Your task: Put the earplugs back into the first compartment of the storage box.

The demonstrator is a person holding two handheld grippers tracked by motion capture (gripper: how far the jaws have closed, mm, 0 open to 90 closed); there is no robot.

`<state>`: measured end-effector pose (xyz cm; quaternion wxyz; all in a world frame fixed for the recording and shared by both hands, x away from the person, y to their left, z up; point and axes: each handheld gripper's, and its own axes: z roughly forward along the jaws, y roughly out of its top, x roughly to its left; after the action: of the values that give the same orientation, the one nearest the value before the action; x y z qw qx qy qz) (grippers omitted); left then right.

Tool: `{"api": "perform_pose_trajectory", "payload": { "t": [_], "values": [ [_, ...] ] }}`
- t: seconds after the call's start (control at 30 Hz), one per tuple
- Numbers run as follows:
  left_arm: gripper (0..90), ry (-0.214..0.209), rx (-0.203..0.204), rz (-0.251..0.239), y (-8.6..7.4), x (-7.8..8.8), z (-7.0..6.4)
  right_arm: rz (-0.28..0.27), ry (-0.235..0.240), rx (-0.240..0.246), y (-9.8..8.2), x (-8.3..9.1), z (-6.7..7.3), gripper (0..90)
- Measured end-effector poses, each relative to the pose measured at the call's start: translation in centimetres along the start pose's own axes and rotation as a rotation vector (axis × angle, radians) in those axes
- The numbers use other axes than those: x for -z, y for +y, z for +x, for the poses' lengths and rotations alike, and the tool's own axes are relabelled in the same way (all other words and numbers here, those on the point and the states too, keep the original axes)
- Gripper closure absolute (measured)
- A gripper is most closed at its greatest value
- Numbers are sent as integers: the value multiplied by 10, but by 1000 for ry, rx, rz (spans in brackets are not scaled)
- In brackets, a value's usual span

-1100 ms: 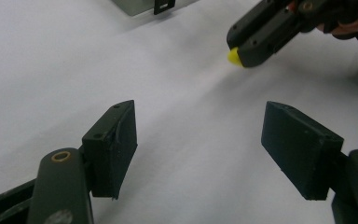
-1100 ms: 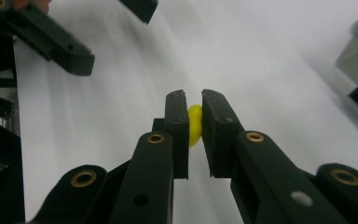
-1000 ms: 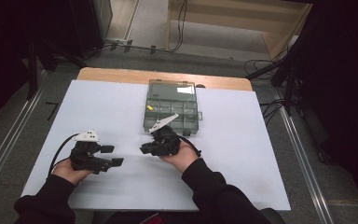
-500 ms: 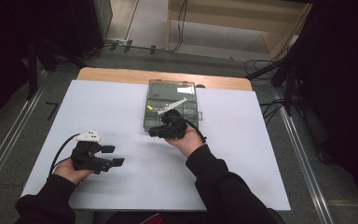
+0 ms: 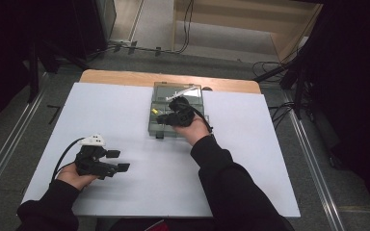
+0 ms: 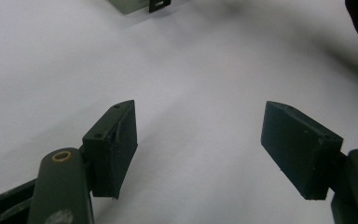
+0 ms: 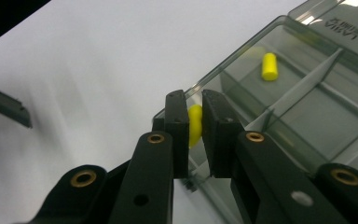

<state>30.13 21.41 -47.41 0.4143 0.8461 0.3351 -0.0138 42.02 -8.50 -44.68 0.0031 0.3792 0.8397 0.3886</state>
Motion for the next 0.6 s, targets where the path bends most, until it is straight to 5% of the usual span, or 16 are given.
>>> {"api": "perform_pose_trajectory", "payload": {
  "t": [0.33,0.6],
  "values": [
    [272,-13,19,-23,2,1,1,-8,-59,-38,19,-11,-20,780],
    [273,4,-9,-8,7,-4,-1,-3,-102,-54,29,-23,-33,766]
  ]
}}
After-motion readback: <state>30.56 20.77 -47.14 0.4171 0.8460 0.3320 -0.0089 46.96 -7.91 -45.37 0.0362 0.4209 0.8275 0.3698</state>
